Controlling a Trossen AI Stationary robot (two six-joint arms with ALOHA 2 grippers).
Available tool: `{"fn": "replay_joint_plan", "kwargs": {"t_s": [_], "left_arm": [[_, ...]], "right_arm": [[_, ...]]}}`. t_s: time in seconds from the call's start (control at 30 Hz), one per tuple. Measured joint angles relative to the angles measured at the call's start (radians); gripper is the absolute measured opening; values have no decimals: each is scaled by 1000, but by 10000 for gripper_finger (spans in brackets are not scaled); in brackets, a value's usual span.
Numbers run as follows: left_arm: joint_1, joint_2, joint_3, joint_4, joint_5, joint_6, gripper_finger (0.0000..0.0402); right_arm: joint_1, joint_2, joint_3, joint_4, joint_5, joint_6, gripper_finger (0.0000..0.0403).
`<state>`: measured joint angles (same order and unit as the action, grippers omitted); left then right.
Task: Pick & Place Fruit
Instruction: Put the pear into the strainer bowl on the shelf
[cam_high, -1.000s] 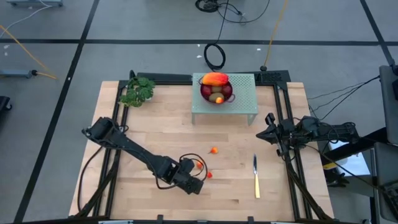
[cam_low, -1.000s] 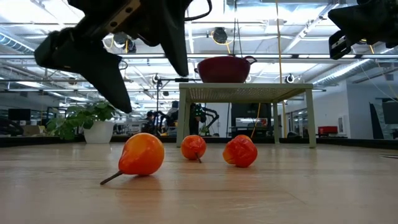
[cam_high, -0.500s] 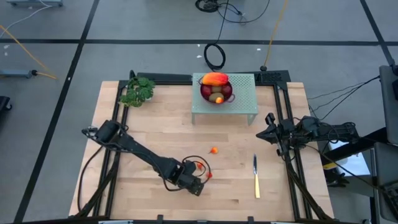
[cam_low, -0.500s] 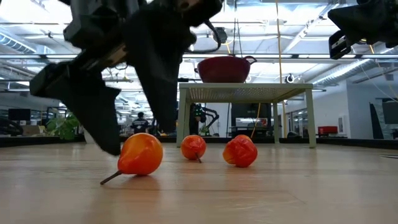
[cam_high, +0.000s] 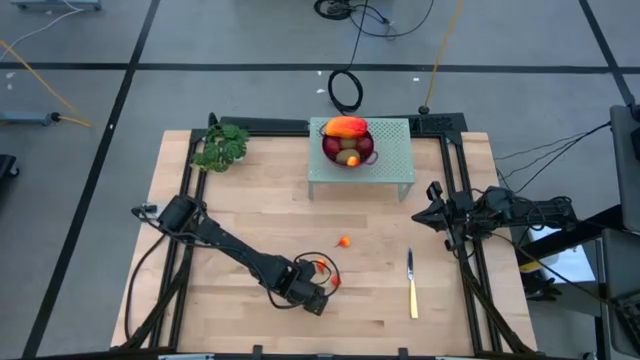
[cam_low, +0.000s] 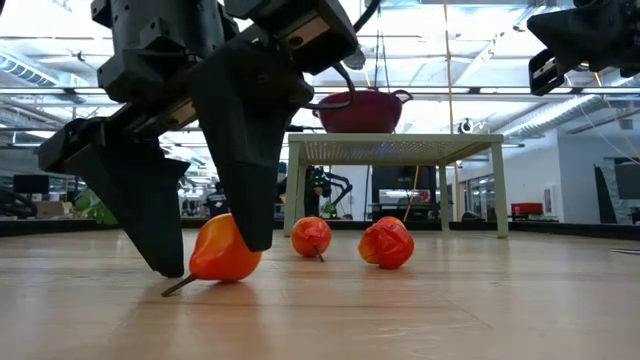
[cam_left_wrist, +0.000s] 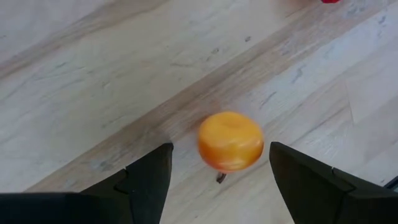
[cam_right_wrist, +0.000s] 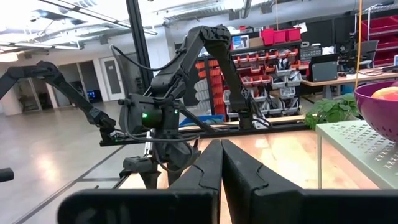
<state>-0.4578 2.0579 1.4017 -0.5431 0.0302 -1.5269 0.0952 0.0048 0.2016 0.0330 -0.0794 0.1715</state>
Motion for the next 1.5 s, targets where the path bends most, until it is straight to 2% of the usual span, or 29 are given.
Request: {"fn": "replay_joint_plan", "kwargs": {"t_s": [0.2, 0.8, 1.13, 1.3, 1.5], "left_arm": [[3, 0, 0, -6, 2, 0, 261], [6, 2, -2, -8, -12, 0, 126], [10, -14, -2, -9, -7, 7, 122], [26, -91, 1, -5, -74, 32, 121], [58, -208, 1, 2, -244, 72, 121]], "right_arm": [[0, 0, 0, 0, 3, 0, 0], [0, 0, 0, 0, 4, 0, 0], [0, 0, 0, 0, 4, 0, 0], [0, 0, 0, -1, 4, 0, 0], [0, 0, 0, -2, 1, 1, 0]]}}
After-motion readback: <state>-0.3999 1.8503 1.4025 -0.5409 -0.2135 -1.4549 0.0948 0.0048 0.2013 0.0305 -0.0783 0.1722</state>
